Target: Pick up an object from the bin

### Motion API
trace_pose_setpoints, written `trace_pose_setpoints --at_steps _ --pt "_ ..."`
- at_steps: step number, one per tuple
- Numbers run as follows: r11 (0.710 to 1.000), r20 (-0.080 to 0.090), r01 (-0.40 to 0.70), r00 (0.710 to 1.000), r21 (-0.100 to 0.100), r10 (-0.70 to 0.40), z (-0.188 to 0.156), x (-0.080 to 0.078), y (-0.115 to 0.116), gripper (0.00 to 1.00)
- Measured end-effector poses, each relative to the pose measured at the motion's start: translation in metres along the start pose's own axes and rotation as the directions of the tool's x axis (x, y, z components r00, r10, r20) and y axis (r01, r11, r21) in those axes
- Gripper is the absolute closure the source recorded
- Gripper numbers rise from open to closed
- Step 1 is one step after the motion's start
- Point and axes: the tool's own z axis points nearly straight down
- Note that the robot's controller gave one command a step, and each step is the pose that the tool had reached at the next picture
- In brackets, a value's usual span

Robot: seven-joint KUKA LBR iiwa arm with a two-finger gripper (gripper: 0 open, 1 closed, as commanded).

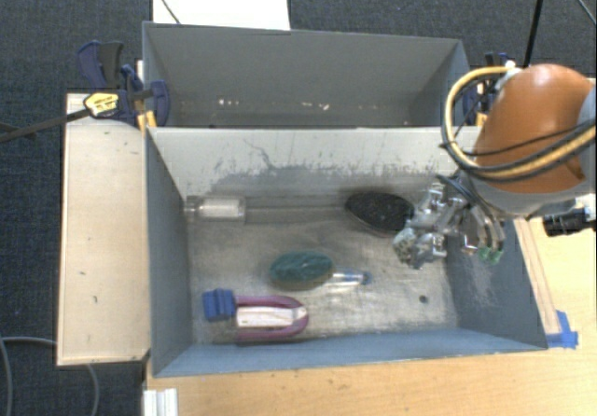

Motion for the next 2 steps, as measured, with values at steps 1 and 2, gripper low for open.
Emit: trace_pose_setpoints --at_steps 1,2 --pt "1.0 -0.008 0.001 1.0 0.002 -0.001 0.004 0.001 -0.001 0.0" --pt "0.982 -0.014 -0.19 0.982 0.004 0.19 0.146 -0.009 0.074 0.0"
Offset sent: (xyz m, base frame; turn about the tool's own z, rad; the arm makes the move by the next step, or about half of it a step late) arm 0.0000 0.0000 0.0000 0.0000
